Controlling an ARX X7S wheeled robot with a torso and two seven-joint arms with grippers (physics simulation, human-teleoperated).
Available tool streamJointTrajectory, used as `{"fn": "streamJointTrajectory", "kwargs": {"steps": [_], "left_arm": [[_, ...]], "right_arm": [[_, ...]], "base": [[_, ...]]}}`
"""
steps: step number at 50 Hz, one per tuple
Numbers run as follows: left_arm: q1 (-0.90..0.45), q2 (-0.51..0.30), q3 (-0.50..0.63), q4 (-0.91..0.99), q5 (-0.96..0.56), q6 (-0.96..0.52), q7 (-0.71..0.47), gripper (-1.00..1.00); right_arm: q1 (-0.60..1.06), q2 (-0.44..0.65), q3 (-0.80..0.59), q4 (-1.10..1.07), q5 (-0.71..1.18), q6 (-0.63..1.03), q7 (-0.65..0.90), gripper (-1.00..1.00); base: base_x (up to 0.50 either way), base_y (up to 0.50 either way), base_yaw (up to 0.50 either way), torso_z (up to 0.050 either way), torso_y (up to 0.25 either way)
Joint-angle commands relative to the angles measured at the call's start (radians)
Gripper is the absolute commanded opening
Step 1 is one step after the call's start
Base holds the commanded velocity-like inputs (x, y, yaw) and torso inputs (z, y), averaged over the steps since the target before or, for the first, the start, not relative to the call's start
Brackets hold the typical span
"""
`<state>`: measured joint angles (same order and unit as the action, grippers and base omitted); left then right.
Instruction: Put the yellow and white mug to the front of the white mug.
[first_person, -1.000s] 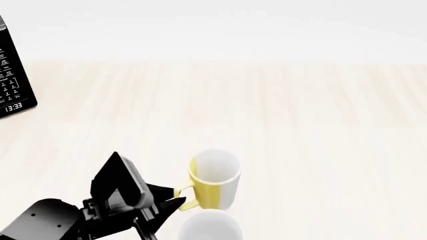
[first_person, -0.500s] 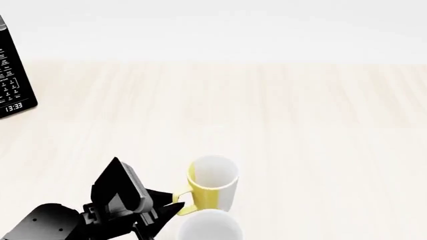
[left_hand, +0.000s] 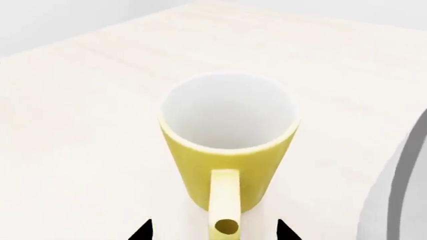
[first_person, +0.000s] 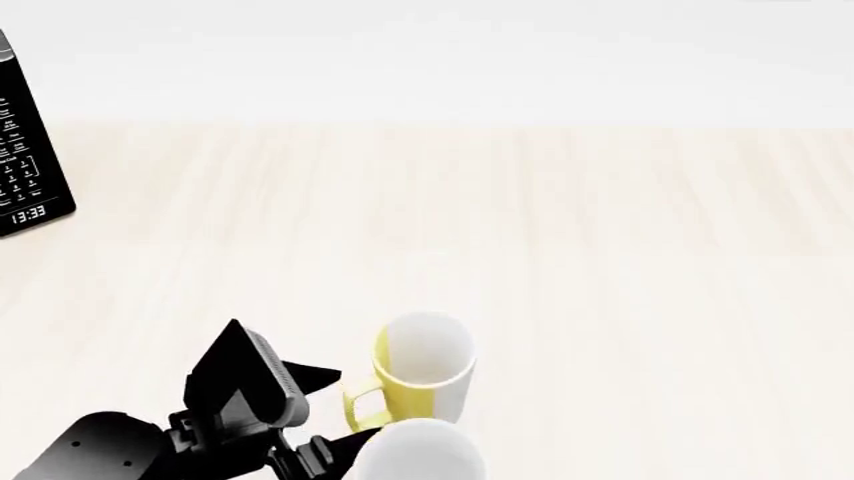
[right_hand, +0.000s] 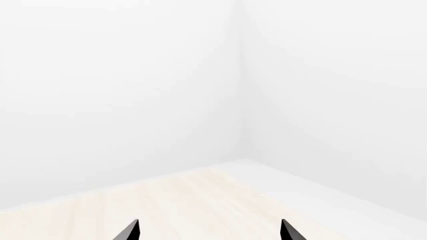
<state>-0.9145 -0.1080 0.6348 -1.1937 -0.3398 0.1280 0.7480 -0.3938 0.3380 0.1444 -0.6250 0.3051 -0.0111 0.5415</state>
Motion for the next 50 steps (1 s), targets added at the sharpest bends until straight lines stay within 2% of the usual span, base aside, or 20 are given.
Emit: {"fn": "streamJointTrajectory", "kwargs": {"steps": [1, 7, 17, 25, 44, 50], "left_arm": [[0.002, 0.001, -0.003, -0.001, -0.002, -0.006, -0.005, 1.0], [0.004, 0.004, -0.002, -0.007, -0.005, -0.001, -0.001, 1.0], [0.068, -0.053, -0.029, 0.191, -0.07, -0.067, 0.032, 1.0], [0.085, -0.074, -0.048, 0.261, -0.11, -0.097, 0.046, 1.0], [0.167, -0.157, -0.153, 0.534, -0.336, -0.203, 0.163, 1.0], [0.178, -0.17, -0.162, 0.58, -0.351, -0.212, 0.149, 1.0]], "right_arm": [[0.002, 0.002, -0.004, 0.002, 0.0, -0.001, 0.002, 1.0], [0.0, 0.003, -0.003, 0.001, 0.001, -0.002, 0.004, 1.0], [0.0, 0.004, -0.008, 0.003, -0.002, -0.006, 0.005, 1.0], [0.0, 0.006, -0.009, 0.003, -0.003, -0.007, 0.006, 1.0], [-0.001, 0.009, -0.015, 0.004, -0.005, -0.011, 0.01, 1.0], [0.002, 0.011, -0.018, 0.005, -0.005, -0.009, 0.01, 1.0]], "base": [[0.0, 0.0, 0.0, 0.0, 0.0], [0.0, 0.0, 0.0, 0.0, 0.0], [0.0, 0.0, 0.0, 0.0, 0.0], [0.0, 0.0, 0.0, 0.0, 0.0], [0.0, 0.0, 0.0, 0.0, 0.0], [0.0, 0.0, 0.0, 0.0, 0.0]]}}
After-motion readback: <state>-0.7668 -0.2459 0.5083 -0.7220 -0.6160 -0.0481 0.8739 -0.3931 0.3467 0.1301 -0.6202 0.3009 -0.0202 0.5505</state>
